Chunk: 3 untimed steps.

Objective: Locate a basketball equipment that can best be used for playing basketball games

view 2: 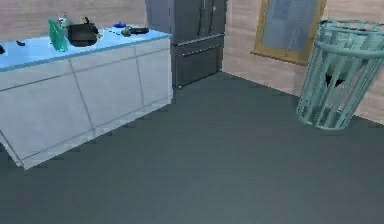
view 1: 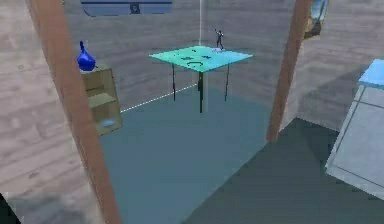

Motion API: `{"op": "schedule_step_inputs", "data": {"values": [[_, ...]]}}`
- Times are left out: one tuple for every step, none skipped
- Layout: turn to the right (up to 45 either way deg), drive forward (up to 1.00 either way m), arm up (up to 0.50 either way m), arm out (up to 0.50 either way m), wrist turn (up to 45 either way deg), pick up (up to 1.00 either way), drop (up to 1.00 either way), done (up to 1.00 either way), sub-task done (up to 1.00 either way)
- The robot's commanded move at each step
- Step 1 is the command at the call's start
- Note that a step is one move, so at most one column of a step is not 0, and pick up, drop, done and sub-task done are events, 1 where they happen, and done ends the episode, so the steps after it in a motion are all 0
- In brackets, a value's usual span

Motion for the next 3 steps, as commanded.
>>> {"op": "schedule_step_inputs", "data": {"values": [[39.0,0.00,0.00,0.00,0.0,0.00,0.00,0.00,0.00],[0.0,0.50,0.00,0.00,0.0,0.00,0.00,0.00,0.00],[-33.0,0.00,0.00,0.00,0.0,0.00,0.00,0.00,0.00]]}}
